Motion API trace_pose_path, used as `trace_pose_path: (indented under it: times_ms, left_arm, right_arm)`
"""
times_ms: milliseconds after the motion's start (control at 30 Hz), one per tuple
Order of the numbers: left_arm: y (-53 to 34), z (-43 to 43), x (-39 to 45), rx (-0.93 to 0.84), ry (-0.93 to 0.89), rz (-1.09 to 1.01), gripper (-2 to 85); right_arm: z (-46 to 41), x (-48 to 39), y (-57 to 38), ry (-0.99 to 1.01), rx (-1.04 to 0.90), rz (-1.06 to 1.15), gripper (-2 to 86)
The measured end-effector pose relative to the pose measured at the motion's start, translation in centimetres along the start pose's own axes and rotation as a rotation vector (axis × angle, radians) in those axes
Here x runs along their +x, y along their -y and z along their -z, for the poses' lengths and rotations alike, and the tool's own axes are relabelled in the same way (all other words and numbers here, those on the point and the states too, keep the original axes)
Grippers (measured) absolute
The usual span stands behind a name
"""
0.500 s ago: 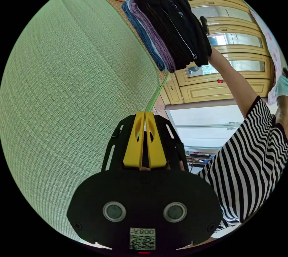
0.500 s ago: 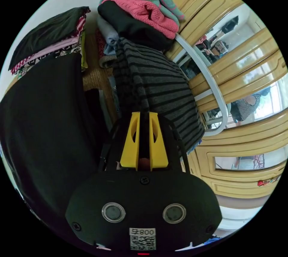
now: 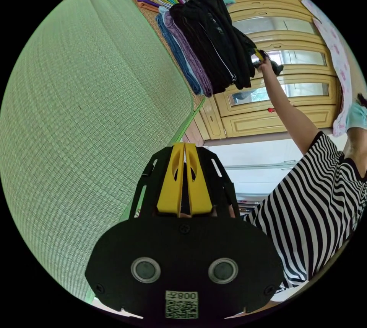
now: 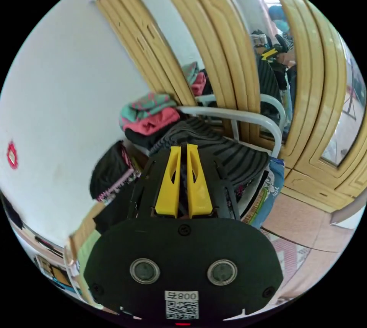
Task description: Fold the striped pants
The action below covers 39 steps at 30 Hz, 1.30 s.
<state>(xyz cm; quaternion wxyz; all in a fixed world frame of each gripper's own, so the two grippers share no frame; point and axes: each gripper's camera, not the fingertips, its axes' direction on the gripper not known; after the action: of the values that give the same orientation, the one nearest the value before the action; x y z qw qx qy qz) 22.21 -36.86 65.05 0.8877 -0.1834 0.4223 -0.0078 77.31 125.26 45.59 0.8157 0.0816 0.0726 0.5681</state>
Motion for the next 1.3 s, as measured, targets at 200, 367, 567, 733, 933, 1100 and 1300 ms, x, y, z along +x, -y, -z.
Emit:
trace_pose_path:
  times_ms: [200, 367, 567, 733, 933, 1100, 1300]
  left_arm:
    - [-6.1, 4.2, 1.1, 0.025, -0.006, -0.05, 0.0]
    - [-12.4, 9.2, 2.5, 0.089, -0.006, -0.113, 0.1]
    - [-20.7, 15.3, 4.1, 0.205, -0.062, -0.189, 0.6]
    - [-27.1, 20.6, 6.7, 0.301, -0.16, -0.31, 2.8]
    - [-35.5, 27.5, 11.6, 0.379, -0.192, -0.492, 10.6]
    - [-44.6, 33.1, 13.9, 0.463, -0.135, -0.576, 13.7]
    - [-58.2, 40.1, 9.1, 0.611, -0.057, -0.386, 14.2]
  right_arm:
    - [11.4, 0.1, 6.3, 0.24, 0.162, -0.051, 1.0]
    - [21.3, -5.3, 12.1, 0.355, 0.289, 0.051, 1.1]
    - [34.0, -14.3, 17.4, 0.485, 0.383, 0.225, 1.2]
    - [41.4, -21.1, 18.2, 0.645, 0.374, 0.334, 1.3]
    - [47.5, -29.1, 14.5, 0.816, 0.327, 0.477, 1.4]
    - [45.8, -35.1, 9.8, 1.06, 0.168, 0.44, 1.5]
    - [40.2, -46.6, 4.7, 1.261, -0.104, 0.408, 1.5]
